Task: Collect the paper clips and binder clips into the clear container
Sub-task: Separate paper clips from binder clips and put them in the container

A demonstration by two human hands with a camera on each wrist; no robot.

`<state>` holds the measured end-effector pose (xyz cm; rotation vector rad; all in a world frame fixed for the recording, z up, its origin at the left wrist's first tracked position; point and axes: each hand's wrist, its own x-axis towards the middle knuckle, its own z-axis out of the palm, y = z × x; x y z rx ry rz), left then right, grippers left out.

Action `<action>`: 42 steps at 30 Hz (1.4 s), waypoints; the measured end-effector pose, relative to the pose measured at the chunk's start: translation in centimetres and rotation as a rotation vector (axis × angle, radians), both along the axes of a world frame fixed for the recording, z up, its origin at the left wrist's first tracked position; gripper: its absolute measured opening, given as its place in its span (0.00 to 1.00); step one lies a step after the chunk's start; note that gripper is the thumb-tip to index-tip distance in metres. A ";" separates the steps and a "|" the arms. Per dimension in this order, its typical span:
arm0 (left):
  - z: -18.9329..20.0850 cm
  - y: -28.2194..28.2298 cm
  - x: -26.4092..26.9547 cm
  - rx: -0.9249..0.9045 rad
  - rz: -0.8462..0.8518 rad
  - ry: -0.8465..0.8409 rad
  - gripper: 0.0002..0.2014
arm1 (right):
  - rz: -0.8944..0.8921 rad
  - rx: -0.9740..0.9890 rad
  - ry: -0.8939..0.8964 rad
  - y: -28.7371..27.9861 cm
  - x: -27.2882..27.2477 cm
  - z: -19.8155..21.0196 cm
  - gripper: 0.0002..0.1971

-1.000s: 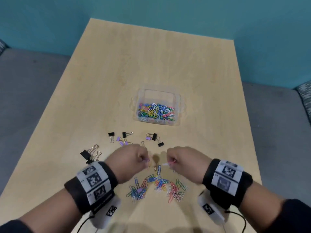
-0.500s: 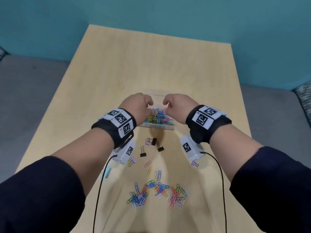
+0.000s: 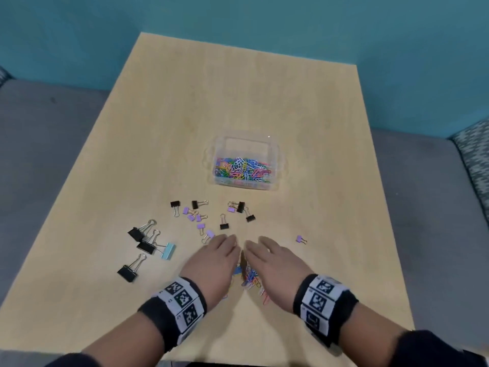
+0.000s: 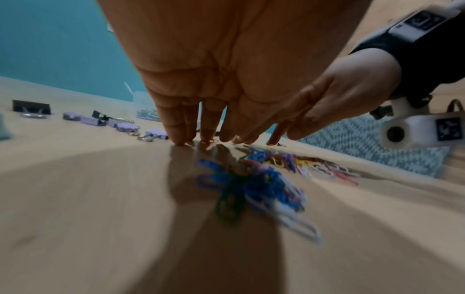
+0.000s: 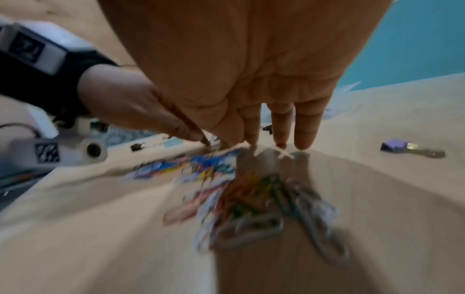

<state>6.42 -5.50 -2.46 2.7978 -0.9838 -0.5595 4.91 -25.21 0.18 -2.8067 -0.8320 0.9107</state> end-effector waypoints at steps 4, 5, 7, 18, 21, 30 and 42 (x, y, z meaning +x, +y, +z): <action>-0.5 1.8 -1.7 -0.094 -0.056 -0.048 0.24 | 0.065 -0.015 -0.089 0.0 -2.6 -0.2 0.38; -0.3 2.3 -2.2 -0.111 -0.050 -0.044 0.21 | 0.073 0.000 -0.140 -0.3 -3.2 -0.5 0.35; 0.2 3.5 -3.2 -0.118 -0.006 -0.048 0.11 | 0.037 0.065 -0.180 -1.2 -4.3 -0.8 0.30; 0.7 4.2 -7.2 -0.046 0.063 -0.093 0.07 | -0.001 -0.031 -0.216 -3.7 -7.5 -0.9 0.17; 0.3 2.8 -6.2 -0.106 0.135 -0.081 0.03 | -0.022 0.027 -0.236 -1.4 -6.4 -0.7 0.14; 0.2 1.5 -7.1 -0.114 0.360 0.092 0.48 | -0.523 0.007 -0.065 -0.1 -7.8 -0.7 0.48; -1.4 -1.4 -5.8 -0.138 0.276 -0.033 0.22 | -0.319 0.095 -0.250 2.6 -5.7 -1.1 0.26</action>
